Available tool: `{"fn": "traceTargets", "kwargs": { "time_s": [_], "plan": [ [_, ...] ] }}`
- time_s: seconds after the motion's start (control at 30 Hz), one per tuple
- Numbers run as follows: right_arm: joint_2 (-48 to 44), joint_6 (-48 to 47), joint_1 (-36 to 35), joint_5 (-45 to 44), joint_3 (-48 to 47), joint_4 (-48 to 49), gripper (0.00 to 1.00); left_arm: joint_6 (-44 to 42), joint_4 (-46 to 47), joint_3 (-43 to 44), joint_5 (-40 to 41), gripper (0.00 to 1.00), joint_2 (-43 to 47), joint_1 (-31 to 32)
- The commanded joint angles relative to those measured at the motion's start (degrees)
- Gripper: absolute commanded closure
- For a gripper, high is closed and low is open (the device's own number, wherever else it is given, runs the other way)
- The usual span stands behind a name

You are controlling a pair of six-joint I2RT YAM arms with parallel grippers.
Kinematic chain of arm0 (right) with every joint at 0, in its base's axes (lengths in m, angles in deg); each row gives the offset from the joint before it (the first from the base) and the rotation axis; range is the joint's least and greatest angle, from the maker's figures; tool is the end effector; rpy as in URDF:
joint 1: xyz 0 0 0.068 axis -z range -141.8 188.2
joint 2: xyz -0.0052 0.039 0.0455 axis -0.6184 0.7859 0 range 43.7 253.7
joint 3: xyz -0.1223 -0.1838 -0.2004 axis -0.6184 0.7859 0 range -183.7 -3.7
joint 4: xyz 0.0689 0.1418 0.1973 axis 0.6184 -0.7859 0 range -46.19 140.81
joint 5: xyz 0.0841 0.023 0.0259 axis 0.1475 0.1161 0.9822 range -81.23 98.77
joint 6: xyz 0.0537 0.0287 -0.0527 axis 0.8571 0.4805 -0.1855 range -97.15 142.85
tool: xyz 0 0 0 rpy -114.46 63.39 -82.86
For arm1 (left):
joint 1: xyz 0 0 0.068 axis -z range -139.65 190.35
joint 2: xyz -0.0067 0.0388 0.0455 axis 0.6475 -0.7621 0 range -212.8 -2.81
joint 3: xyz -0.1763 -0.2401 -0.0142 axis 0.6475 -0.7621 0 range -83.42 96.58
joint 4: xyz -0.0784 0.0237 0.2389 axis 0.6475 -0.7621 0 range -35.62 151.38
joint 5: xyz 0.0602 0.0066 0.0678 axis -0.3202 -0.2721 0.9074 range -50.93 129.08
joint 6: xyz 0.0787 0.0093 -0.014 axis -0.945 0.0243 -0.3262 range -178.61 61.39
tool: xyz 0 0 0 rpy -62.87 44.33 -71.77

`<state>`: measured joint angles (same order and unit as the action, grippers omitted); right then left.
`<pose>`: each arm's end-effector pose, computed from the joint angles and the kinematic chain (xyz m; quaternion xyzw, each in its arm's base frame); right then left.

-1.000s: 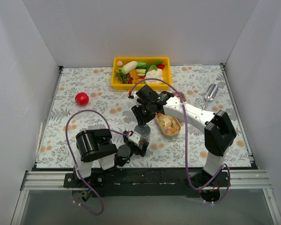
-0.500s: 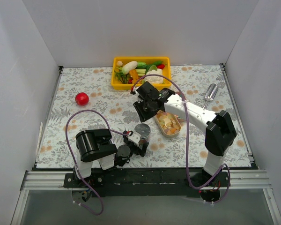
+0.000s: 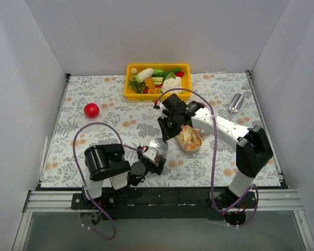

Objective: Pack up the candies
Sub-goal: Screw the bottle lid onto the packing bottle.

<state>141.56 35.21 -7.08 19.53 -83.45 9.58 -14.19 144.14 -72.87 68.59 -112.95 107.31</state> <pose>0.2546 0.2754 0.2622 -0.2958 0.9138 0.2061 0.1870 0.1367 -0.2339 0.1048 0.0029 0.7912 -0.3608 0.4938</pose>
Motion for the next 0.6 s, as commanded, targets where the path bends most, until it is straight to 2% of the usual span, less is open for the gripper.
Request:
{"fn": "traceTargets", "kwargs": {
  "time_s": [0.0, 0.2, 0.57],
  "plan": [
    [-2.41, 0.73, 0.19, 4.35, 2.57, 0.8, 0.84, -0.13, 16.74, -4.48, -1.04, 0.17, -4.72, -0.34],
    [-4.08, 1.79, 0.19, 5.67, 6.26, 0.8, 0.99, 0.05, 13.15, -3.43, -0.08, 0.18, -3.94, -0.34],
    [-11.37, 6.27, -0.16, 13.49, 15.93, 4.84, 0.99, 0.31, 11.9, -1.84, -0.78, 0.18, -4.72, -0.34]
  ]
}}
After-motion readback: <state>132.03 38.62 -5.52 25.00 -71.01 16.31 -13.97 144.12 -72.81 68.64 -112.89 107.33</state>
